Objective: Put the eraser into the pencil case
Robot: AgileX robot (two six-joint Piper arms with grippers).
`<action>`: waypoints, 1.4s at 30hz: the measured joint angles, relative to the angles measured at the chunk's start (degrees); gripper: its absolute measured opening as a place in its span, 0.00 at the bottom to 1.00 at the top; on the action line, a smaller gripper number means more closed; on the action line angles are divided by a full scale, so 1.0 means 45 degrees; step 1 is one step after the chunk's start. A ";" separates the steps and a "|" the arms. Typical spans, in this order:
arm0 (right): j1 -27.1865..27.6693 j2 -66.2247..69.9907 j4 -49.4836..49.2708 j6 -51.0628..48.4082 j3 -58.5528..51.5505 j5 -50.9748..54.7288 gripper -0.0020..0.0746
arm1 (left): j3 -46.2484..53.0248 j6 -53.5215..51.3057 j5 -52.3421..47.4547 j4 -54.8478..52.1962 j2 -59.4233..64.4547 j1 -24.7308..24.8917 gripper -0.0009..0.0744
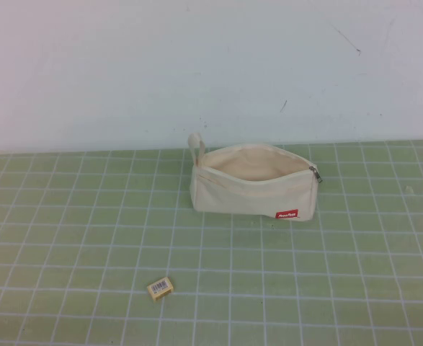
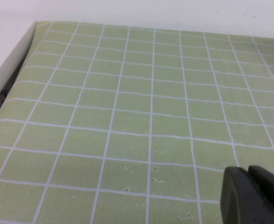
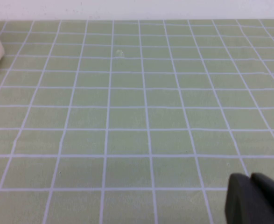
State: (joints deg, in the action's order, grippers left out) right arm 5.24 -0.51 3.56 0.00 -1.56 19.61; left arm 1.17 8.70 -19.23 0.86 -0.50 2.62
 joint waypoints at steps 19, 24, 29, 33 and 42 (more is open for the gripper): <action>0.0000 0.0000 0.0000 0.0000 0.0000 0.0000 0.03 | 0.0000 0.0000 0.0000 0.0000 0.0000 0.0000 0.01; 0.0000 0.0000 0.0000 0.0000 0.0000 0.0000 0.03 | 0.0000 0.0000 0.0000 0.0000 0.0000 0.0000 0.01; 0.0000 0.0000 0.0000 0.0000 0.0000 0.0000 0.03 | 0.0000 0.0000 0.0000 0.0000 0.0000 0.0000 0.01; 0.0000 0.0000 0.0000 0.0000 0.0000 0.0000 0.03 | 0.0000 0.0000 0.0000 -0.0048 0.0000 0.0000 0.01; 0.0000 0.0000 0.0000 0.0000 0.0000 0.0000 0.03 | 0.0078 -0.0027 0.0845 -0.0561 0.0000 0.0000 0.01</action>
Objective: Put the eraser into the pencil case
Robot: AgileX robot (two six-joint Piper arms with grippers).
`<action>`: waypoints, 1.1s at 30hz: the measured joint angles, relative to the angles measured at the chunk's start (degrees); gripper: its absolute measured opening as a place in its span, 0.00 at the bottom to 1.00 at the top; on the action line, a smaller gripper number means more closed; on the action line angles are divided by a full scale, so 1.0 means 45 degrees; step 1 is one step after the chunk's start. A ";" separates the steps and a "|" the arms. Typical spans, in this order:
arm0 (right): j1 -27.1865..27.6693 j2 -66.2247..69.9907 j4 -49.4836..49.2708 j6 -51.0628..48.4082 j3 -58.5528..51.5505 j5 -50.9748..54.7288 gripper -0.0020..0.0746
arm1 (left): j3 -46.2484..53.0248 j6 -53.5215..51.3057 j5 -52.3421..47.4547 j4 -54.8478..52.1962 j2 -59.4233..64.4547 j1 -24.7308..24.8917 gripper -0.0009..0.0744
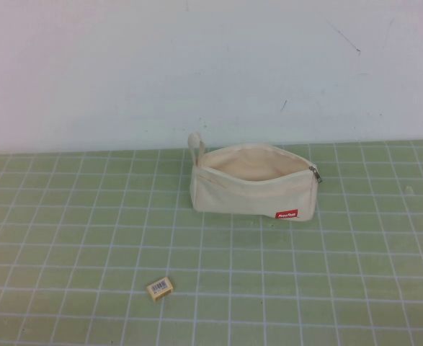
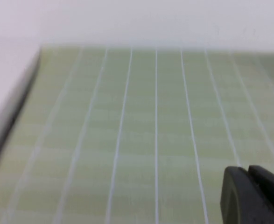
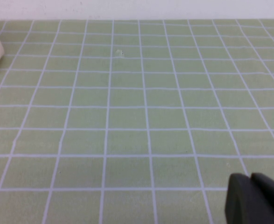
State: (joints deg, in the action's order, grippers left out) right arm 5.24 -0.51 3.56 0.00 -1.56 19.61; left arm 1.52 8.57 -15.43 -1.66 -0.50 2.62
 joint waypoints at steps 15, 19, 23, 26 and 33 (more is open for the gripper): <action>0.0000 0.0000 0.0000 0.0000 0.0000 0.0000 0.03 | 0.0000 -0.0038 1.0771 -0.1152 0.0000 0.0000 0.01; 0.0000 0.0000 0.0000 0.0000 0.0000 0.0000 0.03 | -0.0096 0.0090 1.0464 -0.0501 0.0000 0.0000 0.01; 0.0000 0.0000 0.0000 0.0000 0.0000 0.0000 0.03 | -0.2609 0.0163 0.4814 -0.0037 0.0325 0.0000 0.01; 0.0000 0.0000 0.0000 0.0000 0.0000 0.0000 0.03 | -0.4368 0.0180 0.1166 0.0050 0.1712 0.0000 0.01; 0.0000 0.0000 0.0000 0.0000 0.0000 0.0000 0.03 | -0.7259 -0.1053 -0.2971 0.0959 0.6826 0.0000 0.01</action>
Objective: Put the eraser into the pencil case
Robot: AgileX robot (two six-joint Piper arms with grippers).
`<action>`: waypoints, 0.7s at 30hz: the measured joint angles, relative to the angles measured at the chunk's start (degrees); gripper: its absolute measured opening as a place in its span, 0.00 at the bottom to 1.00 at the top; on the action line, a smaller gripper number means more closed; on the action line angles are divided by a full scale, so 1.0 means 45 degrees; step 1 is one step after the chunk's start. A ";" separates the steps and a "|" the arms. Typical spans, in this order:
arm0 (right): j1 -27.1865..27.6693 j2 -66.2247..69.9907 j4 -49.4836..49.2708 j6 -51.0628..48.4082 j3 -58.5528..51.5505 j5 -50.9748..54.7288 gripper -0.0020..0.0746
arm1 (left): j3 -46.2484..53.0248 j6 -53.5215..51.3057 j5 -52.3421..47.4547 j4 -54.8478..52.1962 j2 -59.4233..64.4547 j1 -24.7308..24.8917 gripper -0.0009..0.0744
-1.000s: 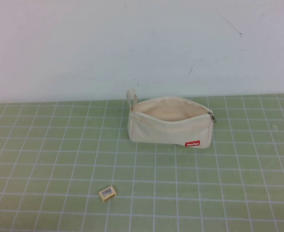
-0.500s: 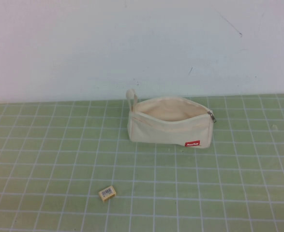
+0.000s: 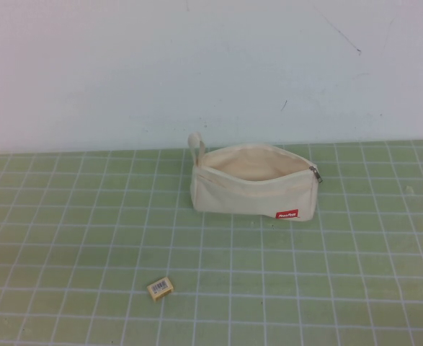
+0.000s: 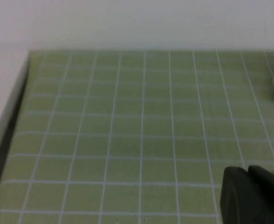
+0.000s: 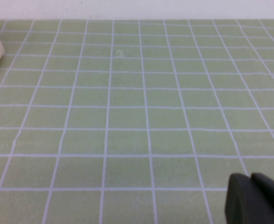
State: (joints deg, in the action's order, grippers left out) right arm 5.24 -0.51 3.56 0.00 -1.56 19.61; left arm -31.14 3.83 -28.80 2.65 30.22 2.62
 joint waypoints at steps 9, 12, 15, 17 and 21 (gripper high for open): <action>0.0000 0.0000 0.0000 0.0000 0.0000 0.0000 0.03 | -0.2990 -0.6714 -0.2796 0.5093 0.6643 0.0000 0.01; 0.0000 0.0000 0.0000 0.0000 0.0000 0.0000 0.03 | -0.3822 -0.7889 -0.2914 0.5816 0.8694 0.0424 0.01; 0.0000 0.0000 0.0000 0.0000 0.0000 0.0000 0.03 | -0.4704 -0.8206 -0.2655 0.5651 1.0542 0.1524 0.01; 0.0000 0.0000 0.0000 0.0000 0.0000 0.0000 0.03 | -0.5404 -0.8176 -0.2655 0.5244 1.1741 0.2261 0.01; 0.0000 0.0000 0.0000 0.0000 0.0000 0.0000 0.03 | -0.6619 -0.7831 -0.2679 0.4424 1.3714 0.3333 0.01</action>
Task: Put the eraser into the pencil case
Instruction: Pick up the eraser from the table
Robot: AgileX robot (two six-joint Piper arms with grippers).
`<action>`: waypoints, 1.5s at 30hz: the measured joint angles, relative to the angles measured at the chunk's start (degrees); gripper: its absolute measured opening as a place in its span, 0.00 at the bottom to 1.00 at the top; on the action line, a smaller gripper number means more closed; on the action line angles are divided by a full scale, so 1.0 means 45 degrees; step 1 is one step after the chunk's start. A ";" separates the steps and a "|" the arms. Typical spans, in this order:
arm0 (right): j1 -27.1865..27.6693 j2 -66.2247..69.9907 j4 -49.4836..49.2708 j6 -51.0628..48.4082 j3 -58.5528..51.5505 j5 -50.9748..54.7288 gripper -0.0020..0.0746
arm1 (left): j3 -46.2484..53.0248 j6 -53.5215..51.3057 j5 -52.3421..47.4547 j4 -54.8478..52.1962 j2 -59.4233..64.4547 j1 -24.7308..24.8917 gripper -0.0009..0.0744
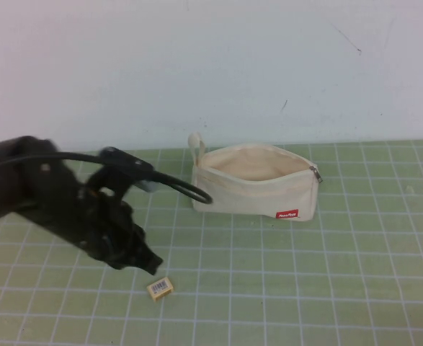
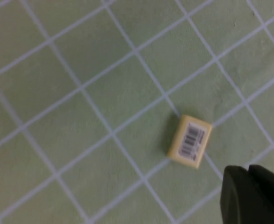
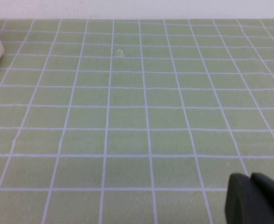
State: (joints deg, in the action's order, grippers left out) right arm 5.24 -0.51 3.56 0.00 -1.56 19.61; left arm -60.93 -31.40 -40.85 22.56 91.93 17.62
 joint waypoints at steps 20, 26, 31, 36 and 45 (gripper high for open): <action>0.0000 0.0000 0.0000 0.0000 0.0000 0.0000 0.03 | -0.2990 0.0138 -0.1055 -0.3366 0.4755 0.1762 0.53; 0.0000 0.0000 0.0000 0.0000 0.0000 0.0000 0.03 | -0.2996 0.0648 -0.1055 -0.3972 0.4837 0.1762 0.35; 0.0000 0.0000 0.0000 -0.0076 0.0000 0.0000 0.03 | -0.3183 0.1081 -0.1166 -0.4020 0.4887 0.1762 0.26; 0.0000 0.0000 0.0000 -0.0076 0.0000 0.0000 0.03 | -0.4466 0.1423 -0.2265 -0.4017 0.4988 0.1762 0.26; 0.0000 0.0000 0.0000 0.0000 0.0000 0.0000 0.03 | -0.8602 0.1704 -0.2905 -0.1710 0.4994 0.1762 0.26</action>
State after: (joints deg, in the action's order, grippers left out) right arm 5.24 -0.51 3.56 0.00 -1.56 19.61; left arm -99.63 -23.74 -53.93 14.86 114.40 25.55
